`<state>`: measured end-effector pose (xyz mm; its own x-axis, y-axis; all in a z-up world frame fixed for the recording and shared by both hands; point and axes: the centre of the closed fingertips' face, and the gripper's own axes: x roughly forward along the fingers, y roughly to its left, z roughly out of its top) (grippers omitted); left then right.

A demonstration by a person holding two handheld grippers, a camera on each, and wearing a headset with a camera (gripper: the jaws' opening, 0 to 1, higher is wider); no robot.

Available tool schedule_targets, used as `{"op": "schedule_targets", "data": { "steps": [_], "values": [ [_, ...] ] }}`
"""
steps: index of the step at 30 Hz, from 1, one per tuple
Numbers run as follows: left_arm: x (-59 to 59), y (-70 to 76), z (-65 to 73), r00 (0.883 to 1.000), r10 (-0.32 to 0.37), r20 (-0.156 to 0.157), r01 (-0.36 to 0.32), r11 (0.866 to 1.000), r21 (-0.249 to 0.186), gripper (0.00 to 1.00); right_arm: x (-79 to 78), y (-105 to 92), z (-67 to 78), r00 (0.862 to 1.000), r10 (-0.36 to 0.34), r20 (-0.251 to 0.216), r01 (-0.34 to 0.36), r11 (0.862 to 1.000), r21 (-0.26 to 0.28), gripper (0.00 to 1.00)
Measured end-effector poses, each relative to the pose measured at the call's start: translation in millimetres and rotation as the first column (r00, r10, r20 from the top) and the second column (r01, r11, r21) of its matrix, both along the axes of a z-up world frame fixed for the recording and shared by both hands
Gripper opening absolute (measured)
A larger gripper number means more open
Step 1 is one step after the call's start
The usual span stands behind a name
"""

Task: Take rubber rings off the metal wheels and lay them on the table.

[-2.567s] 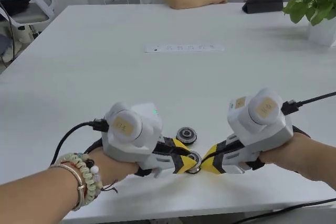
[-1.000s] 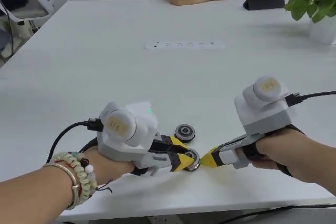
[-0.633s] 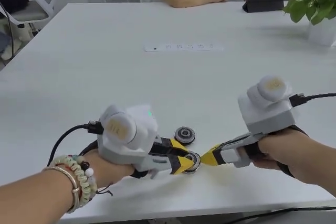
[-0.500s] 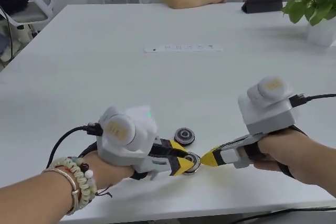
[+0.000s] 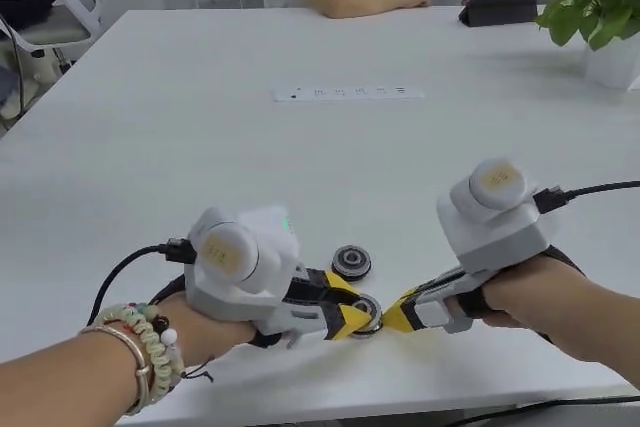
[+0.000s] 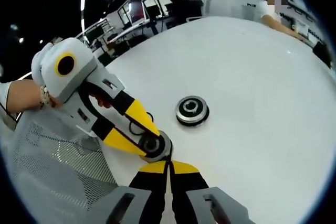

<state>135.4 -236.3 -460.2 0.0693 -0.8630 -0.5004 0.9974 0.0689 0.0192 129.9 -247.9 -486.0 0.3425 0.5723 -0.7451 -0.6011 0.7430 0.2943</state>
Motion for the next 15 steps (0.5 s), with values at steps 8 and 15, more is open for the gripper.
{"op": "schedule_targets", "data": {
  "steps": [8, 15],
  "values": [
    [0.1, 0.4, 0.1, 1.000, 0.000, -0.001, 0.000, 1.000, -0.003, 0.08, -1.0, 2.1, -0.3, 0.970, 0.204, 0.133, -0.177, 0.965, -0.196, 0.00],
    [0.2, 0.4, 0.0, 1.000, 0.003, -0.003, -0.003, 1.000, -0.005, 0.08, 2.2, -0.7, -0.2, 0.969, 0.195, 0.149, -0.171, 0.973, -0.156, 0.03]
  ]
}}
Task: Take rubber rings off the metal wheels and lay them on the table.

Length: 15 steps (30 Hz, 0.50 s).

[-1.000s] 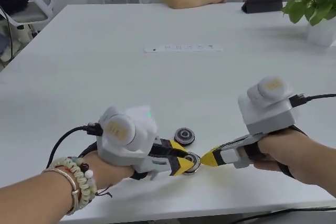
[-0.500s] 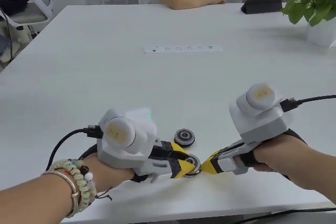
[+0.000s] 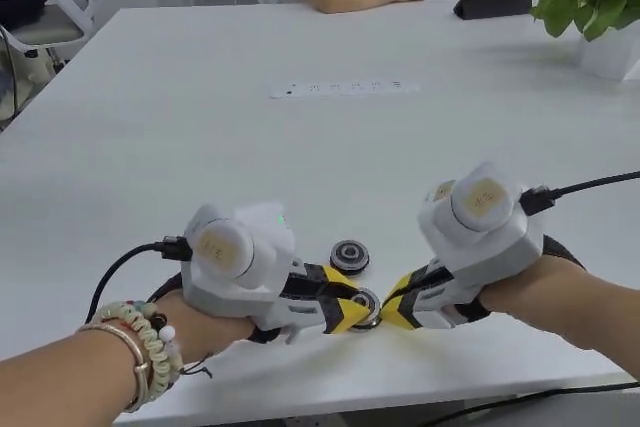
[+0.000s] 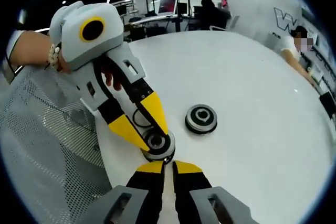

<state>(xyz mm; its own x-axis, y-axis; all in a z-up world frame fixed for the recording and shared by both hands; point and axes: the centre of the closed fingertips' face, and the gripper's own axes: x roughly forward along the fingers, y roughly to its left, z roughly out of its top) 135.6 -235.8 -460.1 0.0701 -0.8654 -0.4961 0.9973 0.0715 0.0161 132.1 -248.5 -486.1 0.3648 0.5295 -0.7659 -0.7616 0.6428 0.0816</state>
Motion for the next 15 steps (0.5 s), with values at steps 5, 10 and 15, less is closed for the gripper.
{"op": "schedule_targets", "data": {
  "steps": [5, 10, 15],
  "values": [
    [0.1, 0.0, -0.3, 1.000, 0.000, -0.001, 0.000, 1.000, 0.000, 0.08, -4.4, 1.6, 1.5, 0.999, 0.003, -0.037, -0.002, 0.999, 0.048, 0.12],
    [0.3, -0.2, -0.8, 1.000, 0.000, -0.001, 0.000, 1.000, 0.000, 0.08, -0.7, 14.1, 4.9, 1.000, 0.023, 0.002, -0.023, 0.997, 0.080, 0.27],
    [0.1, -0.4, -0.5, 1.000, 0.001, -0.002, -0.001, 1.000, -0.003, 0.08, -5.7, 14.9, 2.0, 0.998, 0.062, 0.017, -0.063, 0.996, 0.057, 0.22]
  ]
}}
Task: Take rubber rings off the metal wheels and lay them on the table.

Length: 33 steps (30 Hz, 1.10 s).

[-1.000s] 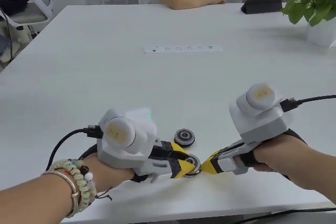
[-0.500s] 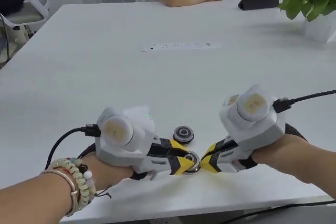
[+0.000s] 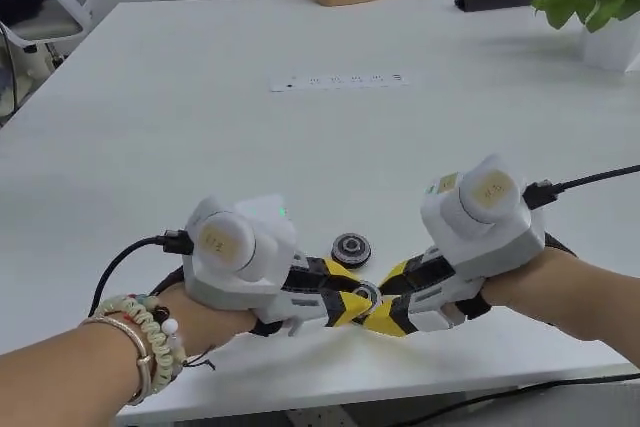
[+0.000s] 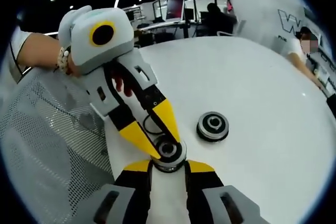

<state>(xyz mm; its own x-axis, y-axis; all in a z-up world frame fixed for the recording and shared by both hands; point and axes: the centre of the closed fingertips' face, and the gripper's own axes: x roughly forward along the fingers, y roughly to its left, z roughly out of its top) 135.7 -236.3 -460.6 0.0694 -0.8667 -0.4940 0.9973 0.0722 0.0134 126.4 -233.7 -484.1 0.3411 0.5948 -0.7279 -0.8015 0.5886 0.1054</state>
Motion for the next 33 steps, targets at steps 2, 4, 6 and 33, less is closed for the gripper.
{"op": "schedule_targets", "data": {
  "steps": [2, 4, 6, 33],
  "values": [
    [0.0, -0.1, -0.1, 1.000, 0.001, -0.001, -0.001, 1.000, 0.000, 0.08, -0.1, 0.3, -0.3, 1.000, 0.016, 0.003, -0.016, 1.000, -0.004, 0.20],
    [0.0, -0.2, -0.1, 1.000, 0.001, 0.000, -0.001, 1.000, 0.000, 0.08, 0.3, -1.9, 0.8, 1.000, 0.018, 0.005, -0.018, 1.000, -0.005, 0.17],
    [0.0, -0.1, -0.3, 1.000, 0.002, -0.002, -0.002, 1.000, 0.001, 0.08, -0.7, -2.9, 0.9, 1.000, 0.020, 0.004, -0.020, 1.000, -0.002, 0.16],
    [0.2, 1.9, -0.2, 1.000, 0.007, -0.005, -0.007, 1.000, 0.001, 0.08, 3.3, -13.2, -0.8, 0.894, -0.299, -0.333, 0.368, 0.915, 0.166, 0.00]
  ]
}}
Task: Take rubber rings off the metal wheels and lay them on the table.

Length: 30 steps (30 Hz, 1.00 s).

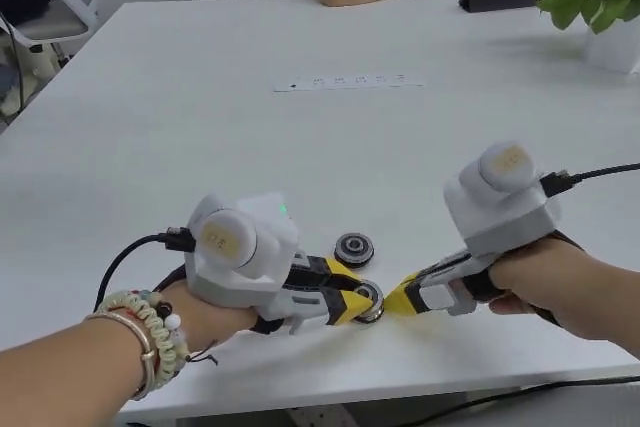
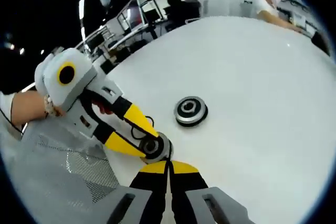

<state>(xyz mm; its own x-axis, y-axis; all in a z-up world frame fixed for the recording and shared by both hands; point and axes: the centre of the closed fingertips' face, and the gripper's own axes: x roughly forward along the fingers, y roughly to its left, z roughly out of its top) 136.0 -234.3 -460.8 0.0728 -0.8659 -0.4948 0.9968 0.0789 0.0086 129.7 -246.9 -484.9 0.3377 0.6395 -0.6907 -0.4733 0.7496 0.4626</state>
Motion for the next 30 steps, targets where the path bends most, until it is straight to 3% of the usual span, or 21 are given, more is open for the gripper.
{"op": "schedule_targets", "data": {
  "steps": [1, 4, 9, 12, 13, 15, 18, 21, 25, 30],
  "values": [
    [0.0, 0.0, 0.0, 1.000, 0.000, 0.000, 0.000, 1.000, 0.000, 0.08, -0.8, 0.2, 0.7, 0.998, -0.052, -0.047, 0.054, 0.998, 0.037, 0.00],
    [0.0, 0.0, 0.1, 1.000, 0.000, 0.001, 0.000, 1.000, 0.000, 0.08, -1.8, -0.1, 3.9, 0.991, -0.102, -0.092, 0.110, 0.990, 0.089, 0.00],
    [0.1, -0.1, 0.4, 1.000, -0.001, 0.002, 0.001, 1.000, 0.001, 0.08, -4.2, 0.8, 5.7, 0.985, -0.125, -0.118, 0.138, 0.984, 0.116, 0.00],
    [0.2, -0.1, 0.4, 1.000, -0.001, 0.002, 0.001, 1.000, 0.002, 0.08, 1.9, 1.9, 15.4, 0.975, -0.179, -0.130, 0.202, 0.961, 0.190, 0.00],
    [0.2, 0.0, 0.4, 1.000, -0.001, 0.002, 0.001, 1.000, 0.002, 0.08, 0.3, 5.0, 20.6, 0.976, -0.162, -0.146, 0.193, 0.955, 0.224, 0.00],
    [0.3, -0.1, 0.4, 1.000, -0.002, 0.003, 0.002, 1.000, 0.002, 0.08, -1.9, 3.3, 15.5, 0.986, -0.134, -0.102, 0.149, 0.975, 0.162, 0.00],
    [0.4, -0.2, 0.3, 1.000, -0.002, 0.002, 0.002, 1.000, 0.001, 0.08, -3.6, 4.2, 19.6, 0.986, -0.129, -0.102, 0.145, 0.976, 0.165, 0.00],
    [0.5, -0.2, 0.3, 1.000, -0.003, 0.002, 0.003, 1.000, 0.002, 0.08, 0.0, 0.7, 17.2, 0.998, -0.066, -0.025, 0.068, 0.992, 0.110, 0.00],
    [0.7, -0.3, 0.1, 1.000, -0.004, 0.001, 0.004, 1.000, 0.001, 0.08, -0.8, 3.4, 20.2, 1.000, -0.022, 0.010, 0.021, 0.995, 0.096, 0.00],
    [1.0, -0.4, 0.0, 1.000, -0.006, 0.000, 0.006, 1.000, 0.000, 0.08, -1.3, 5.7, 20.3, 0.996, 0.053, 0.071, -0.055, 0.998, 0.026, 0.00]
  ]
}}
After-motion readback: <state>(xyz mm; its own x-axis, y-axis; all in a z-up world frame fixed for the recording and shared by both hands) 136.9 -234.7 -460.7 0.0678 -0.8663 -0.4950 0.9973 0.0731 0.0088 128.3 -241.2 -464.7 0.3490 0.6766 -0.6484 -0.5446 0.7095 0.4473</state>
